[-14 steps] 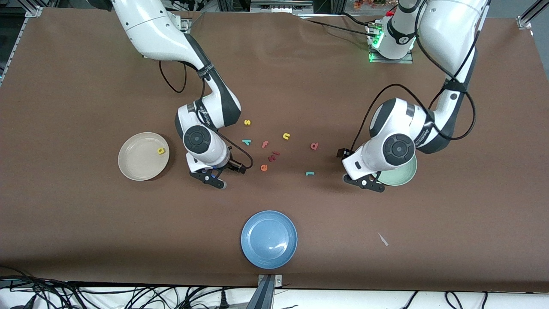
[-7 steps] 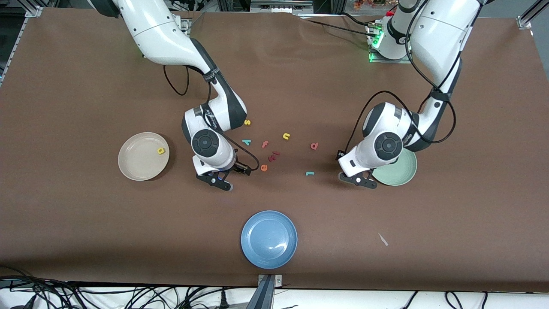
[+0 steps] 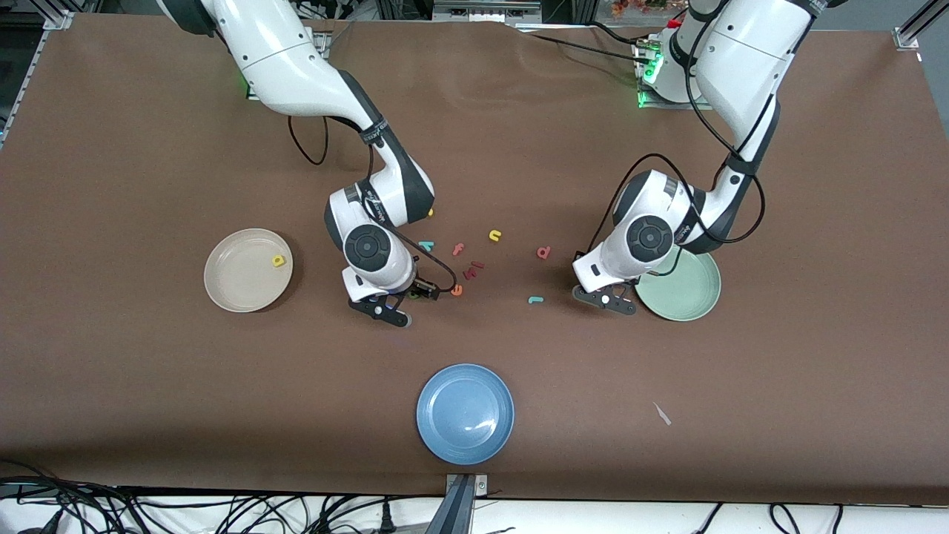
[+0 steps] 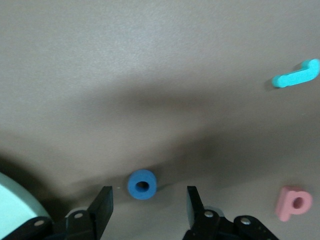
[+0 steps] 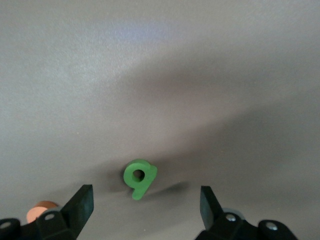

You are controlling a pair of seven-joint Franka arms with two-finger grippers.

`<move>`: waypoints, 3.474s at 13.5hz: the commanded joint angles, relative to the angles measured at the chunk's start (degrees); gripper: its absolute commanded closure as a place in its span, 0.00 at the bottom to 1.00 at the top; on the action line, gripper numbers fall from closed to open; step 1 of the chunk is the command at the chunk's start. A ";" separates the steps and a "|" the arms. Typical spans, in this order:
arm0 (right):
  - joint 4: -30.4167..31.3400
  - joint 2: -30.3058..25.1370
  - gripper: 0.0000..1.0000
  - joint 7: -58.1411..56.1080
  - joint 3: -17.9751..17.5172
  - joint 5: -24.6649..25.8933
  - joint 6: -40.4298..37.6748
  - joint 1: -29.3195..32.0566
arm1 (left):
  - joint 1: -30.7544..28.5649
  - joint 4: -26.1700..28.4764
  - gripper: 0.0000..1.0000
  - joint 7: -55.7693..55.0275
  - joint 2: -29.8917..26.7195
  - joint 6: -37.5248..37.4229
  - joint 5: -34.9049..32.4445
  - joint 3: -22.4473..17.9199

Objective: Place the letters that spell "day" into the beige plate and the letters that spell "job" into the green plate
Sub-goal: 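Grasp the green 9 with the right gripper while the left gripper grasps the blue o, then carry the green 9 toward the white plate while the left gripper drops the blue o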

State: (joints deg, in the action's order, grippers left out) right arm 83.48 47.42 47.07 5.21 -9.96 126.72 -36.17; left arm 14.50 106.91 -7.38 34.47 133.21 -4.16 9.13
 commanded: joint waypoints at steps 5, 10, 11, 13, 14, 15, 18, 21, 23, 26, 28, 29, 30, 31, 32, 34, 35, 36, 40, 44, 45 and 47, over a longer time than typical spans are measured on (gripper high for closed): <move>-3.06 2.23 0.23 0.04 0.33 2.49 -0.86 -0.57 | 0.27 1.55 0.36 -3.43 0.59 4.16 -3.22 -0.25; -3.50 2.41 0.38 -0.22 0.33 2.49 -0.86 -0.48 | 0.18 1.55 0.76 -3.34 0.33 3.99 -3.31 -0.34; -3.50 2.41 0.40 -0.66 0.33 2.49 -0.86 -0.48 | 0.18 1.55 0.85 -3.34 0.25 3.99 -3.31 -0.43; -3.50 2.41 0.46 -0.75 0.33 2.49 -0.78 -0.48 | 0.18 1.37 0.88 -3.00 -0.19 3.46 -3.31 -0.51; -3.41 2.32 0.50 -0.75 0.24 2.49 -0.60 -0.48 | 0.00 1.20 0.88 -2.91 -0.63 2.94 -3.31 -0.51; -3.41 2.41 0.52 -0.66 0.24 2.49 -0.51 -0.48 | -0.26 1.02 0.89 -2.73 -1.42 1.97 -3.31 -0.51; -3.41 2.41 0.58 -0.57 0.24 2.49 -0.42 -0.48 | -1.05 -0.03 0.89 -2.21 -5.98 -5.57 -3.31 -0.78; -3.41 2.32 0.65 -0.49 0.24 2.40 -0.42 -0.57 | -6.39 -0.30 0.89 6.46 -10.47 -13.13 -3.31 -0.78; -3.41 2.41 0.71 -0.49 0.24 2.49 -0.34 -0.57 | -11.84 0.05 0.89 14.11 -10.83 -13.94 -3.31 -0.60; -3.41 2.41 0.80 -0.57 0.24 2.49 0.19 -0.57 | -15.45 1.54 0.89 16.34 -9.52 -13.68 -3.39 -0.69; -3.41 2.41 0.87 -1.18 0.24 2.49 0.19 -0.57 | -17.13 1.72 0.89 16.34 -7.24 -13.24 -3.31 -0.69; -3.41 2.32 0.89 -1.28 0.24 2.40 0.19 -0.57 | -17.22 1.72 0.89 16.34 -6.01 -12.54 -3.31 -0.69; -3.41 2.32 0.90 -1.45 0.24 2.49 0.19 -0.57 | -17.40 1.72 0.88 16.34 -5.21 -12.02 -3.31 -0.69; -3.59 2.23 0.90 -2.24 0.41 2.49 0.10 -0.48 | -17.49 1.72 0.88 16.34 -4.68 -11.75 -3.31 -0.69; -3.94 1.71 0.90 -3.11 0.42 2.40 -0.59 -0.13 | -17.57 1.72 0.87 16.34 -3.98 -11.22 -3.31 -0.69; -3.94 0.74 0.90 -4.00 0.59 2.57 -2.78 0.14 | -18.19 1.64 0.77 16.34 -3.62 -11.04 -3.31 -0.52; -4.03 0.13 0.90 -5.22 0.85 2.58 -3.67 0.14 | -18.19 1.46 0.27 16.34 -3.62 -11.22 -3.22 -0.51; -3.77 -1.18 0.90 -7.67 1.55 2.66 -4.63 0.22 | -18.10 1.20 0.00 16.34 -3.71 -11.48 -3.22 -0.51; 5.78 -9.87 0.90 -14.09 3.49 2.66 -7.37 0.22 | -17.49 0.50 0.00 15.91 -5.72 -11.83 -2.96 0.45; 24.40 -20.85 0.90 -25.59 6.55 2.66 3.15 0.31 | -17.31 -3.79 0.00 14.85 -6.61 -16.91 -2.34 5.62; 28.10 -23.06 0.90 -29.89 7.79 2.58 4.74 0.31 | -16.88 -5.38 0.00 13.54 -6.52 -18.32 -2.34 7.20; 33.22 -26.23 0.89 -37.98 11.65 2.40 6.60 0.31 | -15.13 -7.06 0.00 7.94 -6.52 -19.30 -2.34 10.20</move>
State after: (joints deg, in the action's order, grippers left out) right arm 107.69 27.86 16.01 14.26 -8.03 130.15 -35.81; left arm -2.31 101.74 5.40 28.30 116.08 -6.06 17.32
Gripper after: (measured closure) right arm 0.700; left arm 0.000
